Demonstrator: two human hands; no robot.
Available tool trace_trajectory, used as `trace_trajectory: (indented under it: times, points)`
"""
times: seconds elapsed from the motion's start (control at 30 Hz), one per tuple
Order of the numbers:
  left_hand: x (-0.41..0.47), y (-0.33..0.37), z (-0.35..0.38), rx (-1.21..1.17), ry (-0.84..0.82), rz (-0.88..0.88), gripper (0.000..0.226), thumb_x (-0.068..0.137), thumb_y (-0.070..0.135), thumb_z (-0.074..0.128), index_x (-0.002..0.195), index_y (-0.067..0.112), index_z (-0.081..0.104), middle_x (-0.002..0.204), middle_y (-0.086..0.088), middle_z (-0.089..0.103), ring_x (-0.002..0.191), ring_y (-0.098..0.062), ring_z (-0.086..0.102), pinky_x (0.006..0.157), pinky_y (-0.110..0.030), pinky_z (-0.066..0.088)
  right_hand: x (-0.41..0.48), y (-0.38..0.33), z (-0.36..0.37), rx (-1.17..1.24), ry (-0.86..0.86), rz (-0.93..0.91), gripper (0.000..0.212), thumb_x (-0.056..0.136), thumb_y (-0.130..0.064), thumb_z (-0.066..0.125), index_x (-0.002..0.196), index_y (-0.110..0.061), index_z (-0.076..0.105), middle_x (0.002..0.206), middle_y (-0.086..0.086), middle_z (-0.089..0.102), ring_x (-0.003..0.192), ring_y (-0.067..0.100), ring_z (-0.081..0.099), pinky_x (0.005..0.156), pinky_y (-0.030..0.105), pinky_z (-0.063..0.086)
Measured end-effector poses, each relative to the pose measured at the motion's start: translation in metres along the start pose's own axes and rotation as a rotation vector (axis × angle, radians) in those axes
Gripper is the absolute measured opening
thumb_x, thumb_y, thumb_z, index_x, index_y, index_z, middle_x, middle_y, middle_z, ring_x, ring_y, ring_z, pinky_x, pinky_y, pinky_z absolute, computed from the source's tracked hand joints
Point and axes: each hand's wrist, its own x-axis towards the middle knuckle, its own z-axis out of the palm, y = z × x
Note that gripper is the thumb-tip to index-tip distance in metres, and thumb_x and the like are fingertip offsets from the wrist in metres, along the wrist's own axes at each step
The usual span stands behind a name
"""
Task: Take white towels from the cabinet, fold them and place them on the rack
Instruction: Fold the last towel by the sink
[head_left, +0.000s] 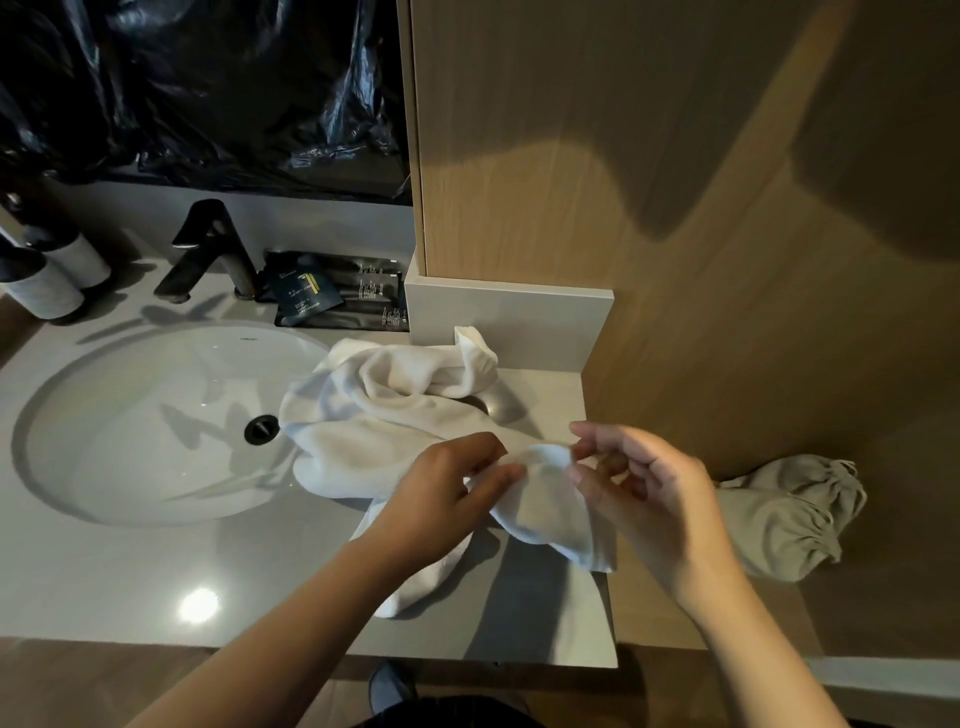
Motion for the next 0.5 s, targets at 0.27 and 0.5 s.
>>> trace_trajectory:
  times: [0.27, 0.5]
  points:
    - [-0.003, 0.016, -0.019, -0.077, 0.081, -0.023, 0.027, 0.090, 0.047, 0.055, 0.082, 0.023, 0.061, 0.072, 0.004, 0.059, 0.071, -0.017, 0.058, 0.065, -0.034, 0.050, -0.008, 0.023, 0.002, -0.265, -0.030, 0.074, 0.019, 0.094, -0.022, 0.061, 0.077, -0.023, 0.069, 0.074, -0.009, 0.067, 0.069, 0.007, 0.063, 0.055, 0.023, 0.049]
    - [0.017, 0.063, -0.037, -0.245, 0.057, 0.032, 0.023, 0.089, 0.043, 0.056, 0.081, 0.025, 0.067, 0.070, 0.006, 0.064, 0.066, -0.001, 0.059, 0.059, -0.016, 0.045, 0.001, -0.011, 0.006, -0.193, 0.068, -0.270, 0.017, 0.098, -0.026, 0.052, 0.092, -0.020, 0.066, 0.081, -0.009, 0.065, 0.079, 0.007, 0.063, 0.060, 0.020, 0.050]
